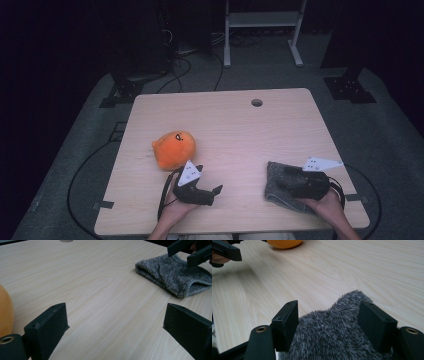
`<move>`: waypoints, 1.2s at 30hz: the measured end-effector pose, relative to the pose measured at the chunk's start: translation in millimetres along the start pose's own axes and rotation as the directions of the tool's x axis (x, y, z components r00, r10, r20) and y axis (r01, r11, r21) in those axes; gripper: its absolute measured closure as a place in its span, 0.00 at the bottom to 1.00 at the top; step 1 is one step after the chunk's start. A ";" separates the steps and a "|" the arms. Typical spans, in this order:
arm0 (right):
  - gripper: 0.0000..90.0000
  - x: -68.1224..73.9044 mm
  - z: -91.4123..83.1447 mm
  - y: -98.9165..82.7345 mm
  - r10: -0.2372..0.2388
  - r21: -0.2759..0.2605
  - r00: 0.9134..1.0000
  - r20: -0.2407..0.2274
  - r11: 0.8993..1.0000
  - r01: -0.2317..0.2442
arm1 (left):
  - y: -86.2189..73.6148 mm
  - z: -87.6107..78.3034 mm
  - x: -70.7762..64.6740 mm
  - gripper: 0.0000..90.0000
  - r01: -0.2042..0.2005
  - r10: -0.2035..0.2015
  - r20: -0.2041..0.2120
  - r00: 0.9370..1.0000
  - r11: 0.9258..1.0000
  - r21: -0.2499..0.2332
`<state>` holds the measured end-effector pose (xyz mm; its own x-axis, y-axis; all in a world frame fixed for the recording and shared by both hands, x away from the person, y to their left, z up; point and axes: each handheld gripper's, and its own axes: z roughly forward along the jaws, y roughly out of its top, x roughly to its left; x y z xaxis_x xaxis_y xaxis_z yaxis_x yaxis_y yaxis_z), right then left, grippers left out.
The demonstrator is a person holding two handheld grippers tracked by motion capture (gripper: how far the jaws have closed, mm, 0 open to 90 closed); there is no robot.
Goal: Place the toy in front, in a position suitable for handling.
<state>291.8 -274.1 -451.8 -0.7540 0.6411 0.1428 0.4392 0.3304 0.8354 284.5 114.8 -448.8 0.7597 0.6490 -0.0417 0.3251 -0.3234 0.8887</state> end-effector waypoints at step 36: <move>0.36 -1.5 -1.9 1.1 0.029 -0.034 0.999 -0.014 0.999 -0.029 | 0.1 -35.8 137.6 0.06 0.196 -0.186 -0.281 0.942 0.981 0.007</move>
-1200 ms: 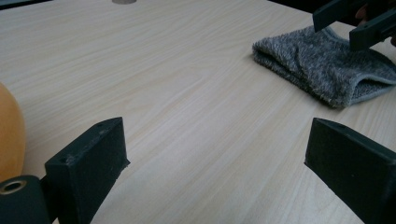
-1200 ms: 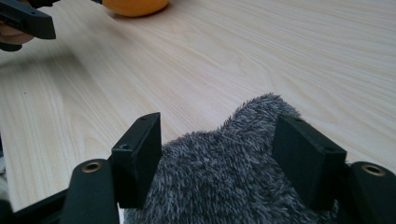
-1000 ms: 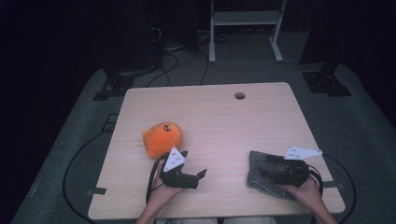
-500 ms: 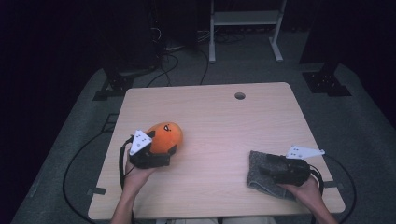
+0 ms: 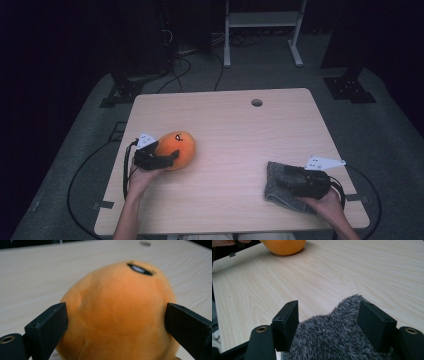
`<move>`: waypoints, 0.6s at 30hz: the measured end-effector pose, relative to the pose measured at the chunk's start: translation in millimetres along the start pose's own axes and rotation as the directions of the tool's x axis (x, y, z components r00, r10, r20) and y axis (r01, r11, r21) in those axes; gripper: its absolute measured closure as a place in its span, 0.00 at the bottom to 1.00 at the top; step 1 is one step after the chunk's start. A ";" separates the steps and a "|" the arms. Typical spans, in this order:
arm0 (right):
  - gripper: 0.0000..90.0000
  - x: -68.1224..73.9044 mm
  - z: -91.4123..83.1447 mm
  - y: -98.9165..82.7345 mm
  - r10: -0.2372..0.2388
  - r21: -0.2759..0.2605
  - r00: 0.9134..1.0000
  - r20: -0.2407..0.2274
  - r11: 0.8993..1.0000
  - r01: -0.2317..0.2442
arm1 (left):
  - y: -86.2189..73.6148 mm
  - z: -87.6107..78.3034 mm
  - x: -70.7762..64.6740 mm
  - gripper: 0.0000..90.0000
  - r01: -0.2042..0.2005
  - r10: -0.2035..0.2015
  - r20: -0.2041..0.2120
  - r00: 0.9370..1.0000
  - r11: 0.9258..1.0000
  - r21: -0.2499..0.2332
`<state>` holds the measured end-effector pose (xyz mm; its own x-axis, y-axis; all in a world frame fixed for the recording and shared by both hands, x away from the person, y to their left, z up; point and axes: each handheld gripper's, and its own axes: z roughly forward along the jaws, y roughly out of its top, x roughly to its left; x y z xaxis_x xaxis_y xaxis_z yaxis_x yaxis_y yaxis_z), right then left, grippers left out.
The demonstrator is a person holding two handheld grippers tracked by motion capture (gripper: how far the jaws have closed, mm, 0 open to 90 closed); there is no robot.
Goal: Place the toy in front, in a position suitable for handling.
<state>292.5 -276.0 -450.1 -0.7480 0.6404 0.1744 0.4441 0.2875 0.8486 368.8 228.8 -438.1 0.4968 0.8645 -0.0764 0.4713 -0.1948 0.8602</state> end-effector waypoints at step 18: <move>0.38 -2.3 -3.8 -0.6 0.006 -0.013 1.000 0.003 1.000 -0.006 | -10.0 -11.2 -8.1 0.62 0.002 -0.004 -0.019 1.000 0.995 -0.104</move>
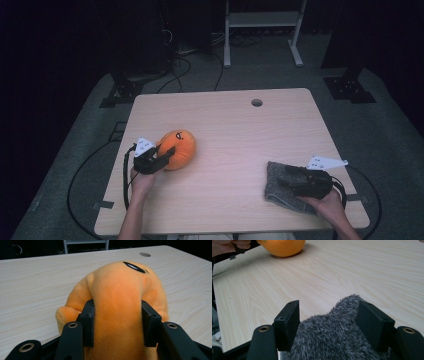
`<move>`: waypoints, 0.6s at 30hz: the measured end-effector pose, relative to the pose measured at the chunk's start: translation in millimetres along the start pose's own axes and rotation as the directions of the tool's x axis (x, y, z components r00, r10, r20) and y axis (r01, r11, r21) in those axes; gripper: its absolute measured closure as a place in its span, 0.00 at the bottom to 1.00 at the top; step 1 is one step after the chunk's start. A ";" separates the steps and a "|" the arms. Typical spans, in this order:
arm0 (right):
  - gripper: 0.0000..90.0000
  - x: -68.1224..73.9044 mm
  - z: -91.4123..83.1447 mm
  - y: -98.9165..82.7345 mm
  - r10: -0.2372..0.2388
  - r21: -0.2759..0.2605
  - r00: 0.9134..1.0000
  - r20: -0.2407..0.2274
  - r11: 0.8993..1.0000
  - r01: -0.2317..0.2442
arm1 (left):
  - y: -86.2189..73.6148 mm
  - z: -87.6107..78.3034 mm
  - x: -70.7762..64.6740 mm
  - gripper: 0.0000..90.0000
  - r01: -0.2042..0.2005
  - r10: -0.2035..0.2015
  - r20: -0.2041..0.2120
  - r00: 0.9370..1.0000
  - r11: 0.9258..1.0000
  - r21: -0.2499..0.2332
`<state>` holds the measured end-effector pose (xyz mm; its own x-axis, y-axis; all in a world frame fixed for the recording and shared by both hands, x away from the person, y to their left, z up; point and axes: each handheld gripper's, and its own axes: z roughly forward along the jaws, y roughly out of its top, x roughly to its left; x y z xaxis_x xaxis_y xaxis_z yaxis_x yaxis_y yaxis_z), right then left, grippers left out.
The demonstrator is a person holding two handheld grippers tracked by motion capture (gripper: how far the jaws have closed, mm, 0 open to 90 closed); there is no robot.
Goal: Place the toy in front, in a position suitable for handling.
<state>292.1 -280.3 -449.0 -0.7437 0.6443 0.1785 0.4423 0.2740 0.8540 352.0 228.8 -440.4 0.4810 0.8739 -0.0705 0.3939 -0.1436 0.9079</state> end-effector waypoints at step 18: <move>0.39 -15.1 -2.1 12.1 0.048 -0.001 0.996 0.080 0.999 -0.048 | 19.6 5.1 -91.2 0.61 -0.141 0.148 0.241 0.959 0.989 -0.043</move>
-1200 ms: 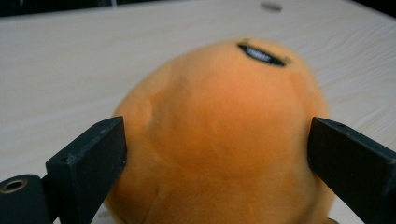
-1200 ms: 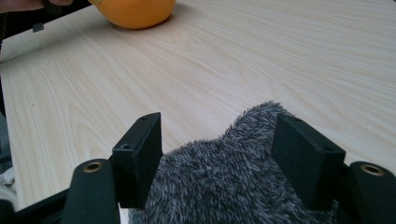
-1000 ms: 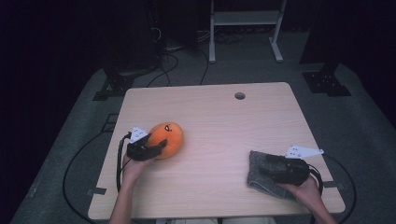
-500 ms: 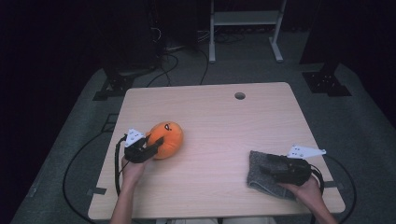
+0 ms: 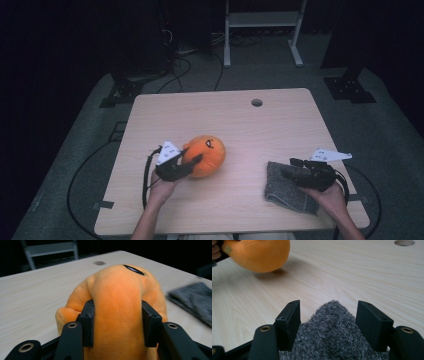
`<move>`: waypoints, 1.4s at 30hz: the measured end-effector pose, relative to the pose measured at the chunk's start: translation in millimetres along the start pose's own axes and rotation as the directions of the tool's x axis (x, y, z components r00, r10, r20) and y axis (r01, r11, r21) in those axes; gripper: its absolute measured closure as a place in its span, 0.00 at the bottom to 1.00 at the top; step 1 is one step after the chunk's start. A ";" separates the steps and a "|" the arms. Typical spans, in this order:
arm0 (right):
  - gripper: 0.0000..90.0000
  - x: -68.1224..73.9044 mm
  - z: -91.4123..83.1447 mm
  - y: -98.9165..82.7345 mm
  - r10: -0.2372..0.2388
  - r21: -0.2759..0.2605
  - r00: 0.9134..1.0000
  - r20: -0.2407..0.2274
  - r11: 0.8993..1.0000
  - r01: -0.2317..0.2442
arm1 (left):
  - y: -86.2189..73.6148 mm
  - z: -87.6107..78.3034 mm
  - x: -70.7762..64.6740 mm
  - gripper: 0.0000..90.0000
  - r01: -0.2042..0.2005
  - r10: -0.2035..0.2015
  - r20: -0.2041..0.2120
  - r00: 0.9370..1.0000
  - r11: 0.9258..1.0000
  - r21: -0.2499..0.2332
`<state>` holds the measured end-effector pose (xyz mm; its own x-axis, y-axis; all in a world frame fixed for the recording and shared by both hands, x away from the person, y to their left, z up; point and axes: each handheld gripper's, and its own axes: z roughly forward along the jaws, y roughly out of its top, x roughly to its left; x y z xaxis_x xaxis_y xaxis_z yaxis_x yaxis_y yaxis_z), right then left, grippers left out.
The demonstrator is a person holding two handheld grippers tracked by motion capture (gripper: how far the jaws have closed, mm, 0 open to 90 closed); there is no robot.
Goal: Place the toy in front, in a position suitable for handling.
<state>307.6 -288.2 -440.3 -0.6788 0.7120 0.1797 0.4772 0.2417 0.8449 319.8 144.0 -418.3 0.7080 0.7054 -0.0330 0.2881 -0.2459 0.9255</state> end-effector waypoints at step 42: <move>0.89 37.2 -2.6 13.5 -0.207 0.025 0.973 -0.098 0.977 0.210 | -13.2 51.9 -64.6 0.52 -0.056 0.039 0.198 0.980 0.995 0.082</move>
<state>287.4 -260.1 -421.0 -0.8142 0.5784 0.0500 0.3378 0.4020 0.8510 303.7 67.2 -447.9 0.8321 0.5501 -0.0708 0.2999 -0.3389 0.8917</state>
